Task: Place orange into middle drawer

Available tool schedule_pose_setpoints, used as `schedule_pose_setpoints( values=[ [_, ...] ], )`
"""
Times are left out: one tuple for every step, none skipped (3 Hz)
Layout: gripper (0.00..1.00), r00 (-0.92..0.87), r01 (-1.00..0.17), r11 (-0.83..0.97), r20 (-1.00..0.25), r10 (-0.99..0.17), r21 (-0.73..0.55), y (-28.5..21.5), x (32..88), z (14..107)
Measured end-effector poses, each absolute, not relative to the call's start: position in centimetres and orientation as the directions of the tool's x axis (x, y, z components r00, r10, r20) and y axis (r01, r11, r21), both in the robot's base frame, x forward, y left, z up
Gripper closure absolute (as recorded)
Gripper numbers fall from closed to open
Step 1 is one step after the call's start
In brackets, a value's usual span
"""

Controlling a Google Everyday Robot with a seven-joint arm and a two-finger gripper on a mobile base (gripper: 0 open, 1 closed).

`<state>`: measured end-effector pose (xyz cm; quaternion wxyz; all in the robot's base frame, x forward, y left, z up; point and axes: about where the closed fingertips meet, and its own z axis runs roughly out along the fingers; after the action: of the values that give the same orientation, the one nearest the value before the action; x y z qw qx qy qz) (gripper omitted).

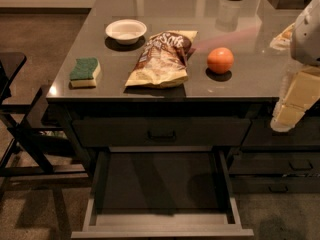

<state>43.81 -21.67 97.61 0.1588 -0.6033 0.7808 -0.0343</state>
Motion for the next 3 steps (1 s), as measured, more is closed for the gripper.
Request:
schedule_pose_setpoints(
  values=[
    [0.00, -0.222, -0.931, 0.270, -0.207, -0.953, -0.245, -21.7, 43.8, 97.6],
    [0.00, -0.267, -0.918, 0.322, -0.238, -0.934, -0.233, -21.4, 45.9, 97.3],
    [0.00, -0.336, -0.898, 0.388, -0.244, -0.910, -0.208, -20.4, 52.4, 95.9]
  ],
)
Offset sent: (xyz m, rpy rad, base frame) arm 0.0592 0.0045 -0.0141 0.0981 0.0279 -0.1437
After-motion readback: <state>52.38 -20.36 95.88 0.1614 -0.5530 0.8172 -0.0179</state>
